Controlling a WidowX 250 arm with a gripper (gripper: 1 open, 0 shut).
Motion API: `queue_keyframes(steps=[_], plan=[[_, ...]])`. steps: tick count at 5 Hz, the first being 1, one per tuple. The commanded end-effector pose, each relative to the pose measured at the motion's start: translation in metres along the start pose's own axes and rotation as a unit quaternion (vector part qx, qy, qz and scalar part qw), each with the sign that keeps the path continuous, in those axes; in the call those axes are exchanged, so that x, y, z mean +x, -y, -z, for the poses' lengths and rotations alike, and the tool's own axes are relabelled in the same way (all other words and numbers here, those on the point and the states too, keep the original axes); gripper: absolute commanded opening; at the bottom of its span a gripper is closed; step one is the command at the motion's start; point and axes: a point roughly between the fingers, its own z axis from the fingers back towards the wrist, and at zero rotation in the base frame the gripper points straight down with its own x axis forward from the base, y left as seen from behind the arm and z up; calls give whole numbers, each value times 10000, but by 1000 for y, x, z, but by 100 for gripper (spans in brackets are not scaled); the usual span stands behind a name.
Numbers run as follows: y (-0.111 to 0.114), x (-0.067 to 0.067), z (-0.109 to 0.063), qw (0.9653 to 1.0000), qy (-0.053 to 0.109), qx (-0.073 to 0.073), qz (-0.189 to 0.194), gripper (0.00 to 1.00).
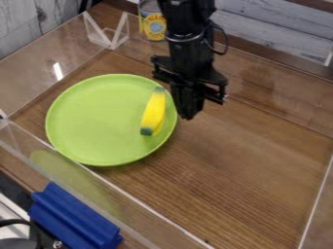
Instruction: Remove the blue object from inside the green plate and put it on the table
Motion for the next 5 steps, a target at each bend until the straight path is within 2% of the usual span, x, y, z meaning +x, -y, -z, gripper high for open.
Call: queue_keyframes(steps=[1, 3, 4, 5], plan=[[9, -5, -10, 9997, 182, -13, 152, 0], [20, -20, 1, 9996, 50, -120, 242, 0], [24, -23, 7, 9995, 29, -170, 254, 100], [26, -26, 12, 9993, -20, -223, 289, 100]])
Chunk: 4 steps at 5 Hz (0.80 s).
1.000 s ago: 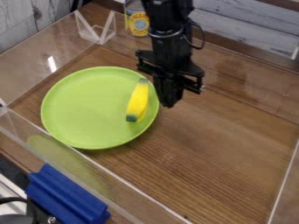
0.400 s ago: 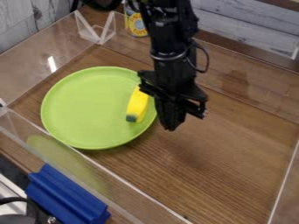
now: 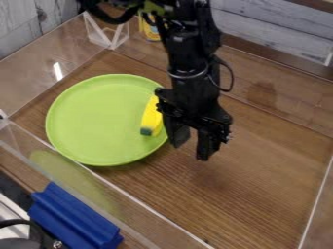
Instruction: Remove the blue object from inside the green plate and put it on the table
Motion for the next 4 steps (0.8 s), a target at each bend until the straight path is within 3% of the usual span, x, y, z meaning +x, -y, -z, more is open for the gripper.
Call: queue_keyframes(steps=[1, 2, 3, 4], plan=[[5, 1, -4, 9999, 124, -16, 107, 0], [7, -4, 3, 9999, 3, -39, 151, 0], [8, -5, 10, 9998, -75, -43, 166, 100], [10, -7, 10, 9998, -120, -40, 171, 100]])
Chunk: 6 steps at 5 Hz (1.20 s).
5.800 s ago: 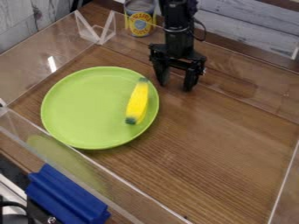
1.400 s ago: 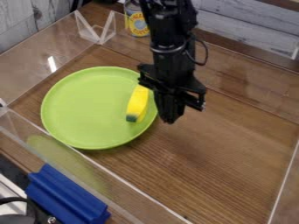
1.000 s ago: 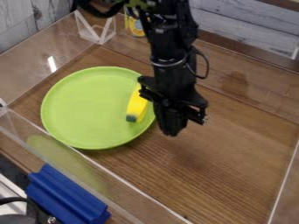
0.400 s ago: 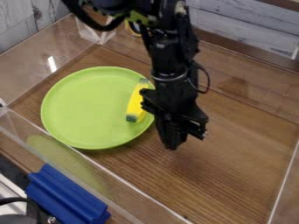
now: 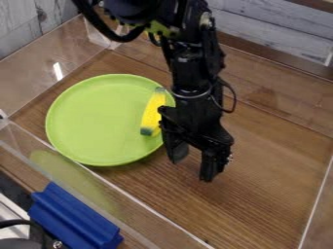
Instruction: Remove the blue object from inside the green plate and put it on the table
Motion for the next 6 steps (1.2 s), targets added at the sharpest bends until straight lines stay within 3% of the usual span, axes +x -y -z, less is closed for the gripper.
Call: queue_keyframes(steps=[1, 4, 6], plan=[[2, 2, -14, 9999, 145, 7, 20, 100], [4, -4, -36, 9998, 201, -56, -72, 100], [7, -5, -42, 9998, 180, -106, -68, 100]])
